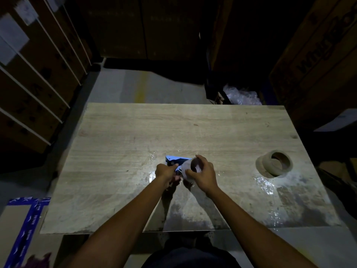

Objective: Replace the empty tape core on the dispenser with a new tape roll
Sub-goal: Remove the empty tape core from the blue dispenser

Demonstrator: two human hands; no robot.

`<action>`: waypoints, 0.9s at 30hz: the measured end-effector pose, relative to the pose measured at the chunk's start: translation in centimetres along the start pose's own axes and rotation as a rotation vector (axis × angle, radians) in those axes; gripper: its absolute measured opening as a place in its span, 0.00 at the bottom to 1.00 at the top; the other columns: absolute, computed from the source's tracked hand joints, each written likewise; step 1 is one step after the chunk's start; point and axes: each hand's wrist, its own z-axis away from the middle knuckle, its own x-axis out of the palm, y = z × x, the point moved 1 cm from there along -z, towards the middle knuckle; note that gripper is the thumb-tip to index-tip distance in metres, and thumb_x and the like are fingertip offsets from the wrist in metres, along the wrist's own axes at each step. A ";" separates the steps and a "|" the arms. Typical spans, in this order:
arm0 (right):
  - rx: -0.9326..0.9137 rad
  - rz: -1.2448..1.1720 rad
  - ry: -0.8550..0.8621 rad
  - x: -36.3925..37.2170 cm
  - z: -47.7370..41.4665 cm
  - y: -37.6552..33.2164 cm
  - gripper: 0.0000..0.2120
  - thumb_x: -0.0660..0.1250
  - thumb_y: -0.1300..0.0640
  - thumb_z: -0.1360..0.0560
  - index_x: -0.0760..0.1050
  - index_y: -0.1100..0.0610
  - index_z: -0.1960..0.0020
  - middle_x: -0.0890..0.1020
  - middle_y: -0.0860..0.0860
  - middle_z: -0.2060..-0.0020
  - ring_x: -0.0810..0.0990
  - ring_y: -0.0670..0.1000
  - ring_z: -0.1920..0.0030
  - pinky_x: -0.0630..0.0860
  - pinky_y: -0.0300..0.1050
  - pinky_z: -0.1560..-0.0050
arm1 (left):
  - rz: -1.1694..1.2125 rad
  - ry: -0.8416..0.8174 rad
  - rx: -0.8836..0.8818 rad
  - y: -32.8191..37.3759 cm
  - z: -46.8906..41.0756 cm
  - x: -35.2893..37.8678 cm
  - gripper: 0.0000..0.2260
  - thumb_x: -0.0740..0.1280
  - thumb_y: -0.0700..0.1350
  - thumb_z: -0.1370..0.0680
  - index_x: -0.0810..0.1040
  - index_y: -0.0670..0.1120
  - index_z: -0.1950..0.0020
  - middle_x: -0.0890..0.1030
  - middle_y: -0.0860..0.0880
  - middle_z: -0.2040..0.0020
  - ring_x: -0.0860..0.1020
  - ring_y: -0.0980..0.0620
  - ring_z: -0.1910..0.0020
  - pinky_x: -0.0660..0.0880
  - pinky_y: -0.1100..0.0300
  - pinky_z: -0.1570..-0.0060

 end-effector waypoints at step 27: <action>-0.046 -1.159 -0.273 -2.9 4.3 -11.6 0.37 0.72 0.49 0.38 0.72 0.52 0.30 0.84 0.61 0.46 0.84 0.59 0.50 0.81 0.56 0.51 | -0.034 -0.127 0.834 13.9 23.3 -2.1 0.26 0.74 0.51 0.31 0.75 0.54 0.33 0.80 0.57 0.41 0.79 0.63 0.44 0.80 0.64 0.53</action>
